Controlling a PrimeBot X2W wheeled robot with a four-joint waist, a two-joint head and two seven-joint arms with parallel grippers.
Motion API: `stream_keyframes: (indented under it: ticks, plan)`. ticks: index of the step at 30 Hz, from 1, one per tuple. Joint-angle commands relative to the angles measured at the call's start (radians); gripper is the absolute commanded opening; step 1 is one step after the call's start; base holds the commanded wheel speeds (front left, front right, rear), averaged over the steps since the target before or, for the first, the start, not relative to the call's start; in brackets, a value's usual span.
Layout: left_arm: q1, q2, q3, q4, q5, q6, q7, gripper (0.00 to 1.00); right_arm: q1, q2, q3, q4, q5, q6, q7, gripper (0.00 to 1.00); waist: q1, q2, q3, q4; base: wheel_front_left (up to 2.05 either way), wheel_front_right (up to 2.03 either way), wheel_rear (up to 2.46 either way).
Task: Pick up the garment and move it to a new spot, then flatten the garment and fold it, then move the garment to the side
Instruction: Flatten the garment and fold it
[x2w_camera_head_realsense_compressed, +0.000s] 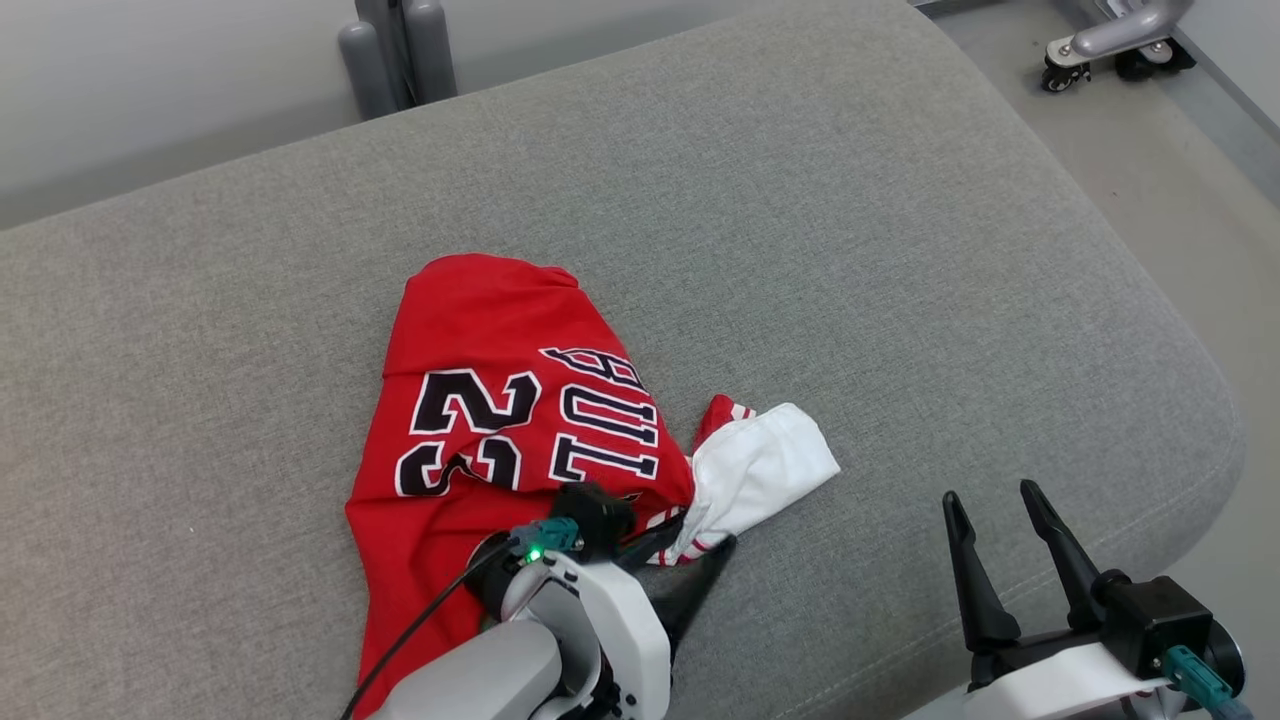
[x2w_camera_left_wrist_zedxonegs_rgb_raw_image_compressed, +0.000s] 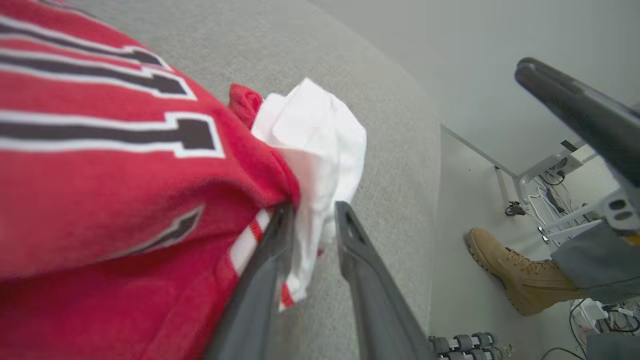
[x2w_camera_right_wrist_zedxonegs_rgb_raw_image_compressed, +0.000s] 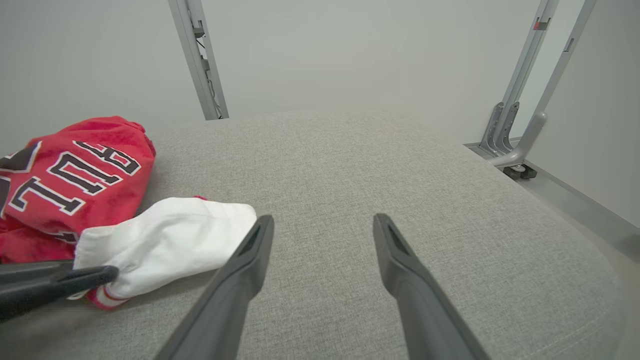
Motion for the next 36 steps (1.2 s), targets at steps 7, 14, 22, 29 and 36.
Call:
stream_keyframes:
  ticks: [7, 14, 22, 29, 36]
  plan:
    - [0.06, 0.014, 0.005, 0.002, 0.052, -0.054, -0.044, 1.0, 0.018, -0.005, -0.013, 0.009, -0.017, 0.0, -0.005, 1.0, 0.0, 0.0, -0.024, 0.014, 0.0, 0.0, 0.0]
    - [0.069, 0.051, 0.052, -0.134, 0.08, -0.07, -0.052, 1.0, 0.025, -0.005, -0.015, 0.012, -0.021, 0.0, -0.005, 1.0, 0.0, 0.0, -0.048, 0.017, 0.0, 0.0, 0.0]
    - [-0.001, 0.102, 0.126, -0.271, 0.073, 0.007, 0.008, 1.0, 0.025, -0.005, 0.001, 0.01, -0.015, 0.0, -0.005, 1.0, 0.0, 0.0, -0.05, -0.008, 0.0, 0.0, 0.0]
    - [-0.029, 0.106, 0.104, -0.191, 0.033, 0.021, 0.146, 1.0, 0.014, -0.005, 0.011, 0.014, 0.002, 0.0, -0.005, 1.0, 0.0, 0.0, -0.041, -0.059, 0.0, 0.0, 0.0]
    - [-0.011, 0.106, 0.085, -0.173, 0.036, 0.011, 0.16, 0.12, 0.031, -0.005, 0.006, 0.01, 0.007, 0.0, -0.005, 1.0, 0.0, 0.0, -0.037, -0.071, 0.0, 0.0, 0.0]
